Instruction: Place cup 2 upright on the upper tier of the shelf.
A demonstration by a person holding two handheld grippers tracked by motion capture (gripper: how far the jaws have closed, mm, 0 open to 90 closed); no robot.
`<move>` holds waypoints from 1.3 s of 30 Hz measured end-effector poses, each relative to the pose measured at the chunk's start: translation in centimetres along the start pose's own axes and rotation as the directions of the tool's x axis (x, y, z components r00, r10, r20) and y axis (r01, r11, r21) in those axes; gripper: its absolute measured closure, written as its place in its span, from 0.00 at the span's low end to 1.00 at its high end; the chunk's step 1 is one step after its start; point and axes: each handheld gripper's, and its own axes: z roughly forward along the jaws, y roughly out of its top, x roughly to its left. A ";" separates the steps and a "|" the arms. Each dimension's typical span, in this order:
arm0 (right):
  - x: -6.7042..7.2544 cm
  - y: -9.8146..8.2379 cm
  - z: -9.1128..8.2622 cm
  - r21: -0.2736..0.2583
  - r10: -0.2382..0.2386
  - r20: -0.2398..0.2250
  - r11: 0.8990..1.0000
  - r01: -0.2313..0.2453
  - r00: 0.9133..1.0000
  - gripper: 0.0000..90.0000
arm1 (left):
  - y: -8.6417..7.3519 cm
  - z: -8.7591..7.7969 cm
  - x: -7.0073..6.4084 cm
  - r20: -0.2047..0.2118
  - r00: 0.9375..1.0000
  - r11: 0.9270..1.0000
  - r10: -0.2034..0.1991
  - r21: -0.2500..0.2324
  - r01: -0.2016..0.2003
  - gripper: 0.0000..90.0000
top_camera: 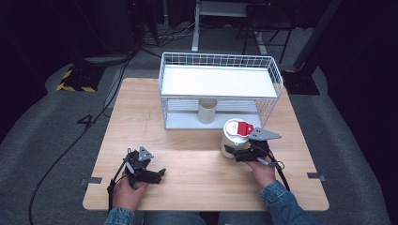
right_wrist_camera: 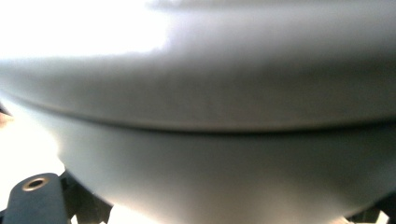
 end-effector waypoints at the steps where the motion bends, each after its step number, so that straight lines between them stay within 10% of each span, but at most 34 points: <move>1: 0.0 0.2 -0.1 0.003 -0.001 0.000 1.000 0.001 1.000 0.15 | 0.0 0.0 0.0 0.000 1.000 1.000 0.000 0.000 0.000 0.00; 39: -0.1 9.3 -4.5 -0.040 -0.032 0.019 0.999 0.033 0.999 0.15 | 0.0 0.0 0.0 0.000 1.000 1.000 -0.006 0.003 0.006 0.00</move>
